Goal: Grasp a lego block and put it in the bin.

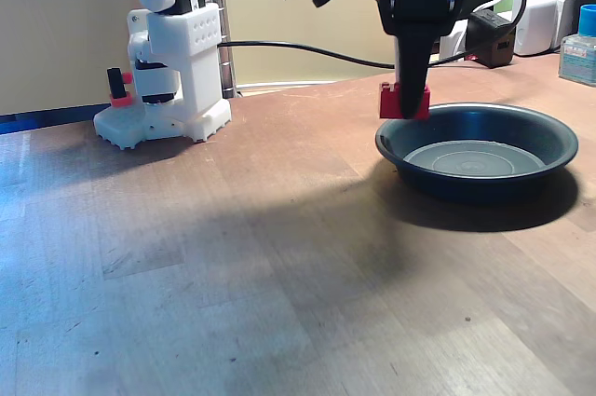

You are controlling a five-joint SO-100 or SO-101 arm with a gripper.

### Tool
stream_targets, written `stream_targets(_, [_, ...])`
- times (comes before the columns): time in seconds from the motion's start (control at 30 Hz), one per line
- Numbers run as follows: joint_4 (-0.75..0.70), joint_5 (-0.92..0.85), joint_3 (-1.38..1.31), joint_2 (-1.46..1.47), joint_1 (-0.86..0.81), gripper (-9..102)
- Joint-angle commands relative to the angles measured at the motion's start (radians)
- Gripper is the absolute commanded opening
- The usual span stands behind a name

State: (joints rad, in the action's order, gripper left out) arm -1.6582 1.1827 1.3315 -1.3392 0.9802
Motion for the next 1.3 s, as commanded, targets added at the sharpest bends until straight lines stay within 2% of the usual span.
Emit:
stream_targets(0.0, [0.028, 0.057, -0.043, -0.04, 0.028, 0])
stream_targets(0.33, [0.098, 0.19, -0.204, 0.147, 0.026, 0])
stream_targets(0.8, [0.097, 0.15, -0.261, 0.236, 0.023, 0])
stream_targets(1.1, [0.092, 0.092, -0.262, 0.236, 0.012, 18])
stream_targets(1.27, [0.084, 0.092, -0.262, 0.224, 0.008, 20])
